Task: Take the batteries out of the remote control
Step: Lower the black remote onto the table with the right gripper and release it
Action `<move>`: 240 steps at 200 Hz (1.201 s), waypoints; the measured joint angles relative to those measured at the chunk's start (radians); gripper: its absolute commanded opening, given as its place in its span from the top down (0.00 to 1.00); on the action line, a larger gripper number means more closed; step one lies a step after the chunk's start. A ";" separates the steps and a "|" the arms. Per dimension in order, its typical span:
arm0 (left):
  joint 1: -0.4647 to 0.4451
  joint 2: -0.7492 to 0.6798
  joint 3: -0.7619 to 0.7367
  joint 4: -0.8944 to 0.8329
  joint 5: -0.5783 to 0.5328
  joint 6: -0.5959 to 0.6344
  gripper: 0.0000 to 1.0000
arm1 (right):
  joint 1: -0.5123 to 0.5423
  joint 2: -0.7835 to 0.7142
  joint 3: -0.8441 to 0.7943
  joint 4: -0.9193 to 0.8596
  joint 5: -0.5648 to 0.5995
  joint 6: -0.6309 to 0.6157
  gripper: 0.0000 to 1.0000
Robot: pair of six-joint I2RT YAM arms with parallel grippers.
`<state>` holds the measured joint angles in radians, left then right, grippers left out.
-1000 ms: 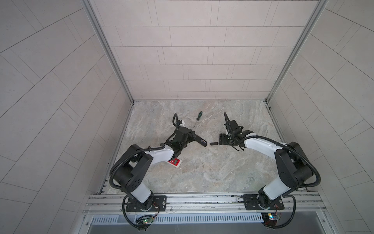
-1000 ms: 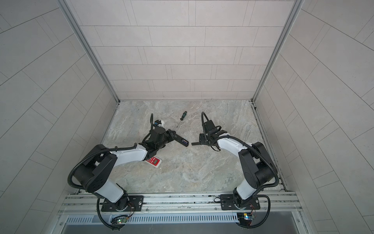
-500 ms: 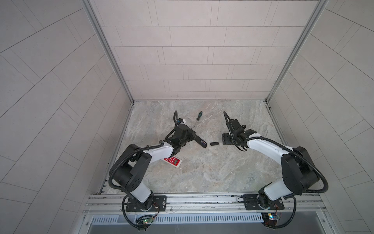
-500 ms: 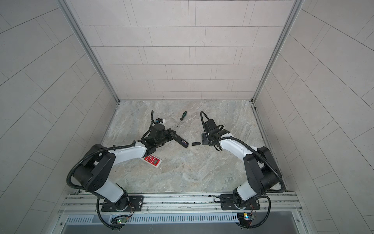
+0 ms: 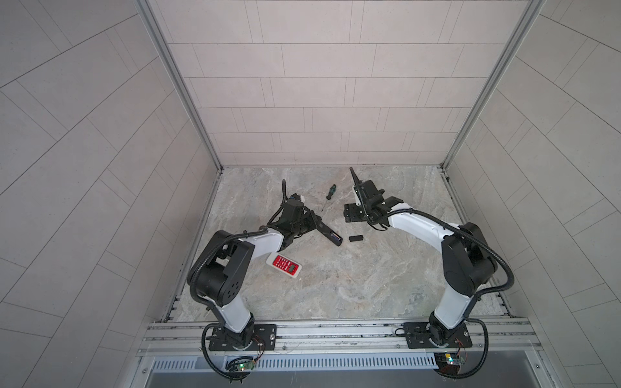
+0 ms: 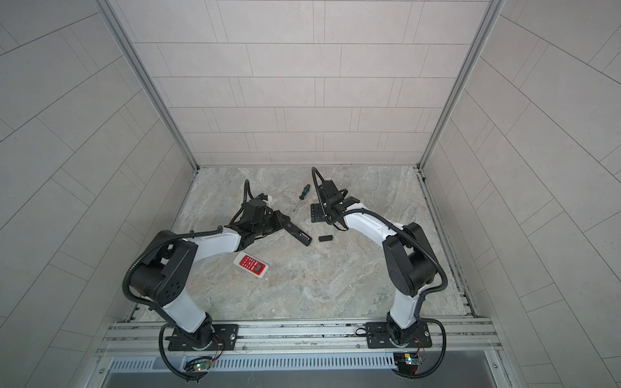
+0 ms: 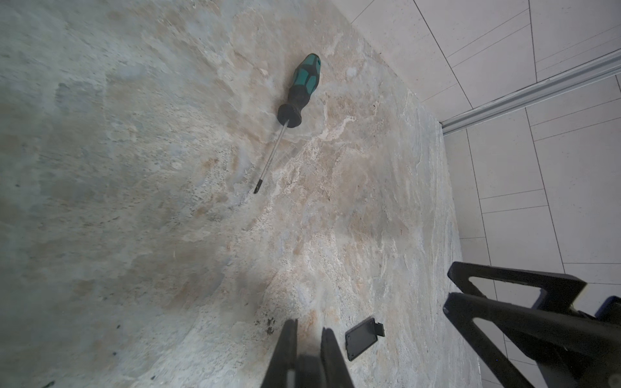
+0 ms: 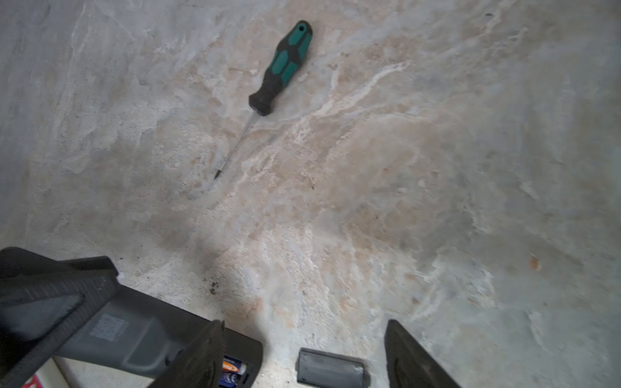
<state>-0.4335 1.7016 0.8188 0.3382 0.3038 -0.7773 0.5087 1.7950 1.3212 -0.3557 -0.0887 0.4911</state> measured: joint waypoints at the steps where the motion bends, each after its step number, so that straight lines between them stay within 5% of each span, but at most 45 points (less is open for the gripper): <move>1: 0.001 0.000 0.000 0.000 0.001 0.000 0.90 | 0.001 0.004 0.004 0.000 0.000 0.001 0.24; 80: 0.063 0.098 0.083 -0.104 0.097 0.009 0.81 | 0.016 0.163 0.086 -0.024 -0.094 0.047 0.26; 125: 0.067 0.112 0.043 -0.159 0.063 0.016 0.61 | 0.026 0.192 0.102 -0.046 -0.121 0.058 0.24; 169: 0.064 0.050 -0.038 -0.085 0.001 0.006 0.31 | 0.021 0.261 0.245 -0.071 -0.084 0.108 0.23; 240: 0.067 -0.043 -0.051 -0.231 -0.122 0.047 0.20 | -0.006 0.480 0.596 -0.111 0.078 0.272 0.24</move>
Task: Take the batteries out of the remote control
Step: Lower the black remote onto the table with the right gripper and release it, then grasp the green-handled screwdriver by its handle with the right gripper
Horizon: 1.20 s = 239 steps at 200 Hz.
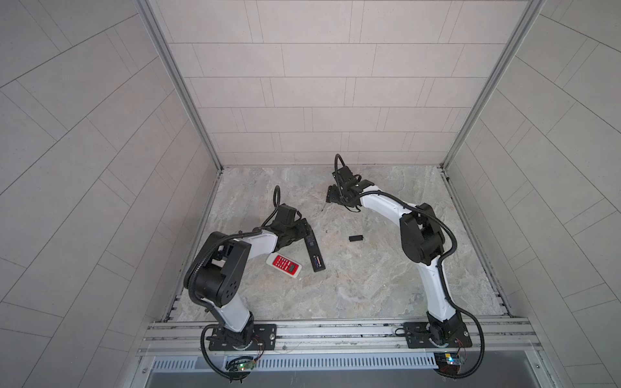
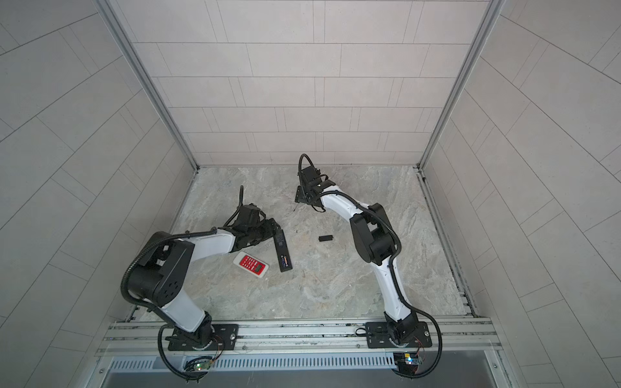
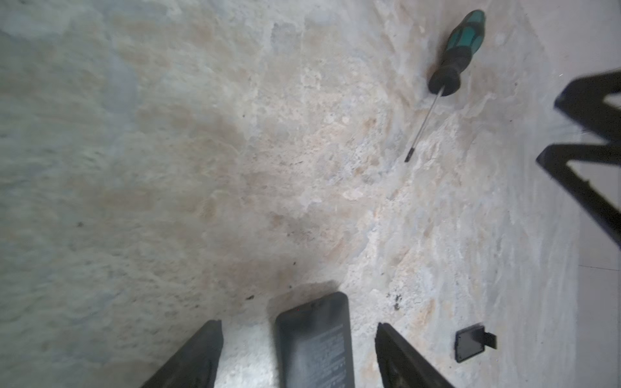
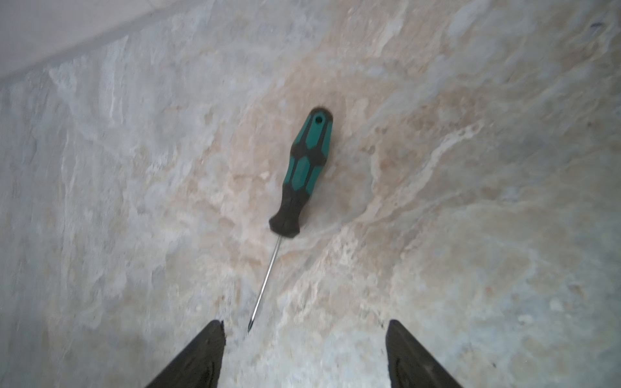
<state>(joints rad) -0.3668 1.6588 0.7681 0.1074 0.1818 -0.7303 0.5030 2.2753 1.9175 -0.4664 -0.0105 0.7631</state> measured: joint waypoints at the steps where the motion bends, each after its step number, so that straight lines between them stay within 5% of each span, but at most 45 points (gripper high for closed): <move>1: 0.000 -0.001 0.000 -0.003 -0.002 0.001 0.20 | 0.000 0.004 0.005 -0.002 0.002 0.000 0.24; 76: 0.000 -0.081 0.134 -0.218 -0.105 0.190 0.20 | -0.004 0.320 0.478 -0.174 0.156 0.021 0.31; 119: 0.000 -0.083 0.176 -0.268 -0.131 0.256 0.20 | 0.016 0.399 0.570 -0.203 0.222 -0.023 0.36; 239: 0.001 -0.083 0.203 -0.326 -0.170 0.331 0.21 | 0.009 0.449 0.631 -0.286 0.237 -0.048 0.77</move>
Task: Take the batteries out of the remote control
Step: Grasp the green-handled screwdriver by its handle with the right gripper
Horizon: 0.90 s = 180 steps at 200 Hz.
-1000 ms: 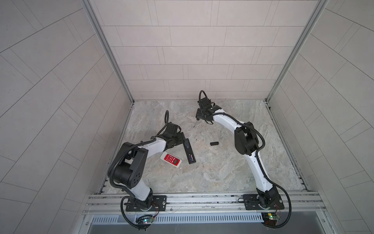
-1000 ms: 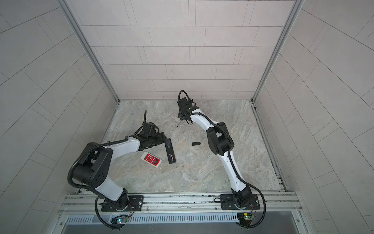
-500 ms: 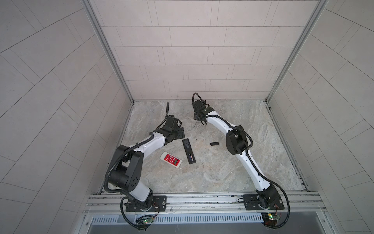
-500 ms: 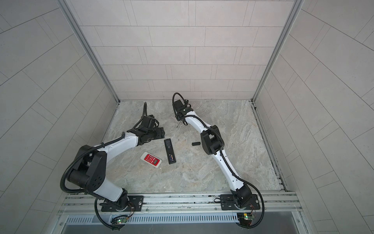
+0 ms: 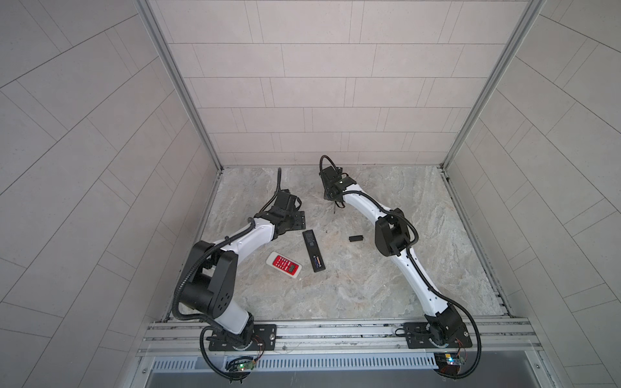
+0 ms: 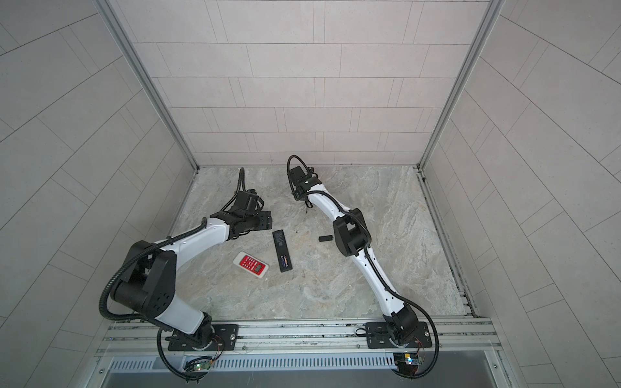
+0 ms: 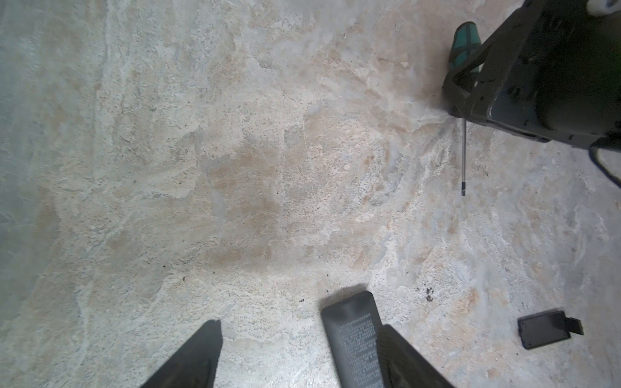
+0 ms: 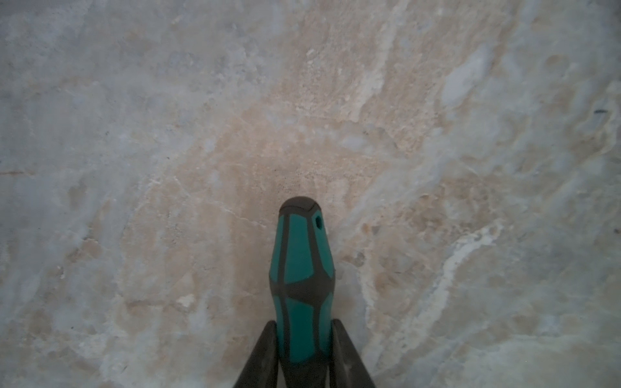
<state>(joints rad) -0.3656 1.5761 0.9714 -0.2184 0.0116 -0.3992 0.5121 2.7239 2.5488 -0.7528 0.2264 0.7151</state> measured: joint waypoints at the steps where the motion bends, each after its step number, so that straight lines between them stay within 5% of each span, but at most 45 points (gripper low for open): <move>1: 0.000 0.000 0.000 0.000 0.000 0.000 0.21 | -0.001 0.000 0.000 0.000 -0.001 0.001 0.77; 66: 0.000 0.000 0.001 0.003 0.019 0.000 0.21 | -0.031 -0.051 -0.069 -0.006 -0.095 0.029 0.78; 139: -0.008 0.000 0.000 0.034 0.053 -0.019 0.22 | 0.046 -0.370 -0.615 0.099 -0.108 0.068 0.73; 180: -0.021 0.000 -0.007 0.050 0.057 -0.024 0.23 | 0.097 -0.443 -0.747 0.137 -0.114 0.084 0.47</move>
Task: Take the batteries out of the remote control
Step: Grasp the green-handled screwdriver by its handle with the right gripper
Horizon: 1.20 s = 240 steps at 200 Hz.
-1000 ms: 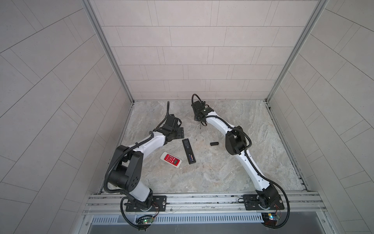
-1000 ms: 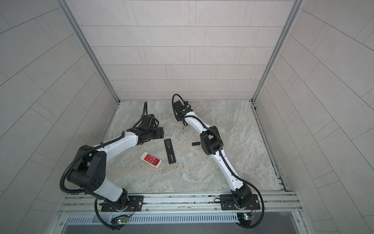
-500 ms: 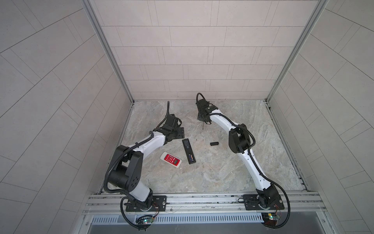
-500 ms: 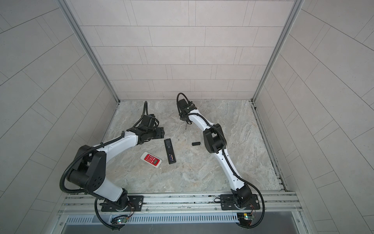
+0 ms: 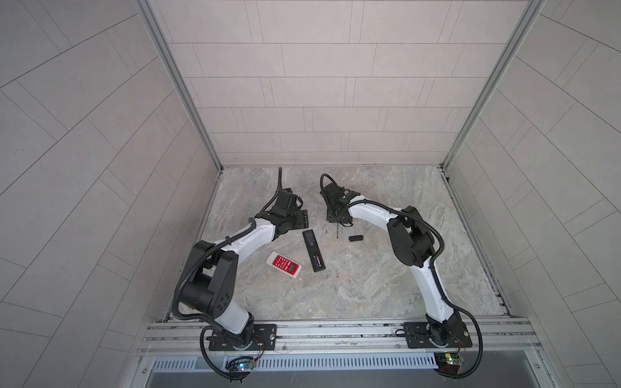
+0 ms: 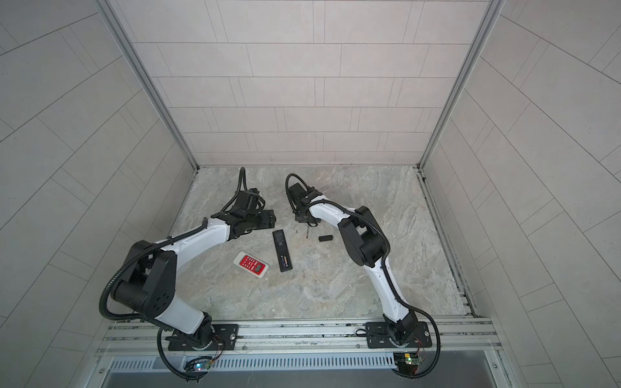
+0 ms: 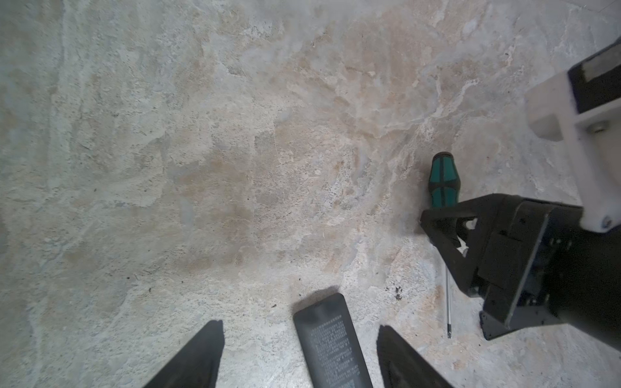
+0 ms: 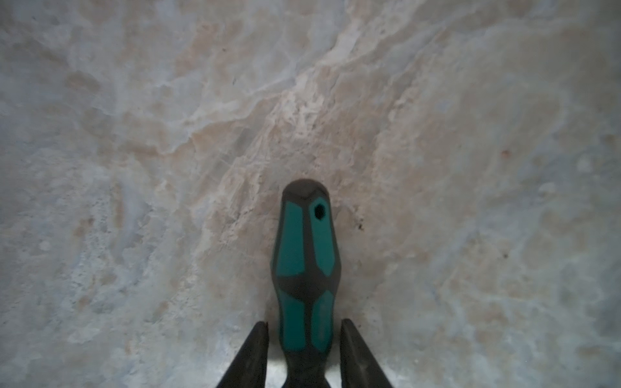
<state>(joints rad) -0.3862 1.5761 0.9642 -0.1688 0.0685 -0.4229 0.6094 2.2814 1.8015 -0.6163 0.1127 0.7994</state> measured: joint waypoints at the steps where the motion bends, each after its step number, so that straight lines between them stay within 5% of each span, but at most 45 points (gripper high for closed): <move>1: -0.001 0.000 0.000 0.000 0.000 0.000 0.23 | 0.000 0.000 0.000 -0.001 0.001 -0.003 0.47; 40: -0.010 0.000 -0.012 0.003 0.002 -0.006 0.23 | -0.015 0.010 0.060 -0.060 -0.034 -0.040 0.40; 114: -0.010 -0.001 -0.022 0.008 0.001 -0.006 0.23 | -0.045 0.190 0.391 -0.209 -0.112 -0.131 0.46; 240: -0.010 -0.001 -0.022 0.008 0.001 -0.006 0.24 | -0.047 0.240 0.474 -0.356 -0.117 -0.196 0.74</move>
<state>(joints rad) -0.3965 1.5753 0.9421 -0.1612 0.0696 -0.4290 0.5629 2.5210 2.2757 -0.9726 -0.0040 0.6029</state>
